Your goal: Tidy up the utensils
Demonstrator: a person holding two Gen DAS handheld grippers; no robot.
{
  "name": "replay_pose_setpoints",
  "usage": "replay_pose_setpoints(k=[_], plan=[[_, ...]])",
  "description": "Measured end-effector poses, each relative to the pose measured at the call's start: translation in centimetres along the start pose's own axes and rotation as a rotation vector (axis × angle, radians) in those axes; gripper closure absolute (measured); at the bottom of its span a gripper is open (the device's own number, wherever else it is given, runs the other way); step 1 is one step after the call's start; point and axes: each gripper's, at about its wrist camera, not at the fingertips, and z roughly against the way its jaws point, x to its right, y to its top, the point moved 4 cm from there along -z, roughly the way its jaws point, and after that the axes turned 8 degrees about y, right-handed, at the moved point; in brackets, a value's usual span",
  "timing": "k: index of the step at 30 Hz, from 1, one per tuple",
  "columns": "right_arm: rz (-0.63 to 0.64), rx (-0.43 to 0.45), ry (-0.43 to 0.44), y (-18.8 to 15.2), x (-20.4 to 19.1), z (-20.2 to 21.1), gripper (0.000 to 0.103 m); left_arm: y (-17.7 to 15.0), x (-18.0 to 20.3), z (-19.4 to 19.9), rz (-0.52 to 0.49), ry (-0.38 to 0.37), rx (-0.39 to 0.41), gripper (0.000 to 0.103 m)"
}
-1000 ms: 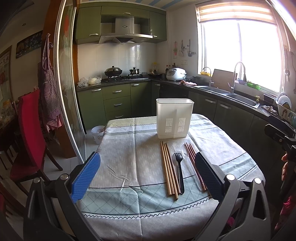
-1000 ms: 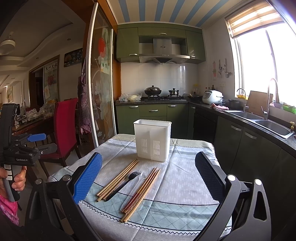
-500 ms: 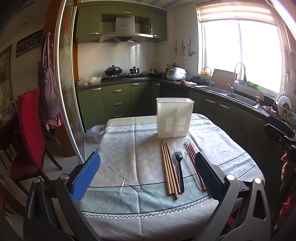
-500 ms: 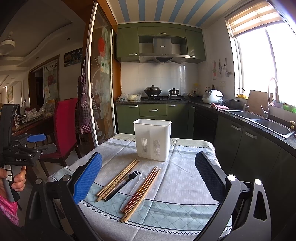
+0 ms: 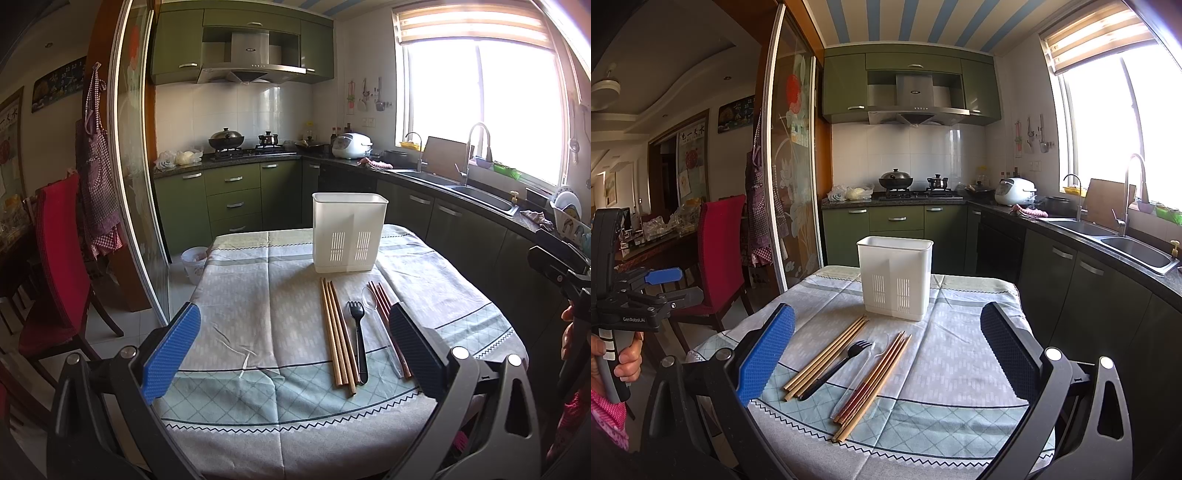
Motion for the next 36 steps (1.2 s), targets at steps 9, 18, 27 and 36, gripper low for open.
replay_pose_setpoints(k=[9, 18, 27, 36], plan=[[0.0, -0.001, 0.0, 0.0, 0.0, 0.0, 0.004, -0.3, 0.1, 0.0, 0.001, -0.001, -0.003, 0.006], [-0.004, -0.003, 0.0, -0.7, 0.2, -0.4, 0.004, -0.2, 0.1, 0.0, 0.001, -0.002, -0.004, 0.006], [-0.005, -0.005, 0.001, -0.9, 0.3, -0.6, 0.004, -0.2, 0.0, 0.0, 0.001, -0.002, -0.005, 0.006], [-0.01, -0.024, -0.003, -2.4, 1.1, -2.9, 0.004, -0.8, 0.5, -0.4, -0.003, -0.009, -0.024, 0.006]])
